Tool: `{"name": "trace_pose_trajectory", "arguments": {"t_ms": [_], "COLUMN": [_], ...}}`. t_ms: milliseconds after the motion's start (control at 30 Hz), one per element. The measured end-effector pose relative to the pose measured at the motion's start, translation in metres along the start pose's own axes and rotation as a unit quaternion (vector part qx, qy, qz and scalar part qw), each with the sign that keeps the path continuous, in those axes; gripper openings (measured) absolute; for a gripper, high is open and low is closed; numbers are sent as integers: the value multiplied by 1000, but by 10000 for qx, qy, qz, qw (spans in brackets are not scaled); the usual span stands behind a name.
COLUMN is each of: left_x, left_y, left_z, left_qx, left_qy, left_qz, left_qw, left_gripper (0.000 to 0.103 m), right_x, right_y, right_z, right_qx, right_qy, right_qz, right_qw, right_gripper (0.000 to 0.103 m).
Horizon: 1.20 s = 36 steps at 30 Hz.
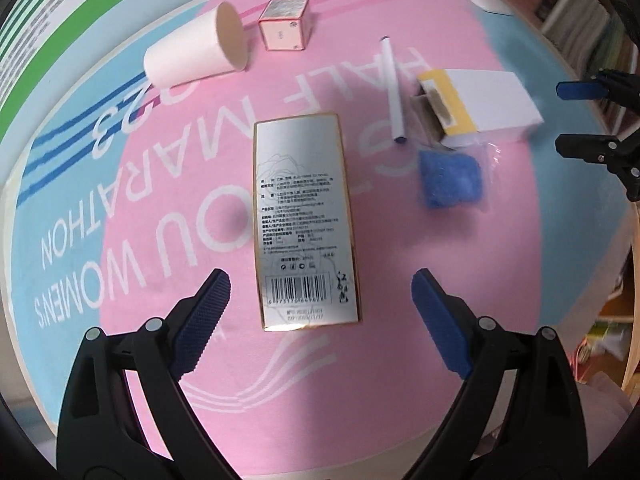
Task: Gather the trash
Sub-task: 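Move both tools back over the mat toward the white product box, then grasp the white product box with the left tool while the right tool grasps the yellow-ended white box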
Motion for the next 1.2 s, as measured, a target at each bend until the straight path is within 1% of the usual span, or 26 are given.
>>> {"name": "trace_pose_trajectory", "arguments": {"t_ms": [133,233,333,433,533,633,700,733,800,833,867,900,1000,1200], "left_x": [3,4,9,11,16,26,32,35,41,44,47,50,58,55], "left_y": [-6,-11,-18,-22,-25,-24,-21,-21,-21,-22,-21,-19,-16,-16], "left_z": [7,10,15,17,19,24,27,29,33,34,36,37,41,34], "left_qx": [87,108,143,155,164,173,115,85,61,58,42,28,-5,3], "left_qy": [-125,-183,-222,-273,-307,-345,-379,-394,-412,-417,-425,-429,-403,-342], "left_qz": [-314,-520,-649,-739,-729,-714,-720,-707,-640,-622,-599,-580,-514,-371], "left_qw": [9994,9984,9975,9968,9967,9967,9966,9967,9971,9972,9973,9974,9979,9987], "left_gripper": [90,90,90,90,86,79,70,68,57,54,49,47,47,47], "right_x": [14,23,30,35,40,44,46,47,49,49,49,49,47,40], "right_y": [3,0,-1,-2,-3,-6,-7,-7,-6,-5,-5,-4,1,16], "right_z": [15,28,37,42,49,55,55,55,57,57,57,56,52,39], "right_qx": [65,30,-10,60,130,190,195,219,290,301,300,286,301,338], "right_qy": [-170,-317,-362,-373,-441,-482,-437,-419,-447,-475,-465,-442,-397,-280], "right_qz": [-424,-850,-1096,-1252,-1404,-1601,-1673,-1685,-1647,-1627,-1630,-1635,-1561,-1320], "right_qw": [9989,9959,9933,9914,9890,9857,9847,9846,9849,9851,9851,9851,9865,9903], "right_gripper": [86,86,86,86,88,88,86,85,79,78,74,70,66,63]}}
Point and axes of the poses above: each gripper's, at about its wrist camera, not at the fingertips, and z roughly the way its jaws point, y to its right, x to its top, the point moved 5 cm from there along z, roughly the way its jaws point, and after that the axes turned 7 degrees about -y, right-handed, at the moved point
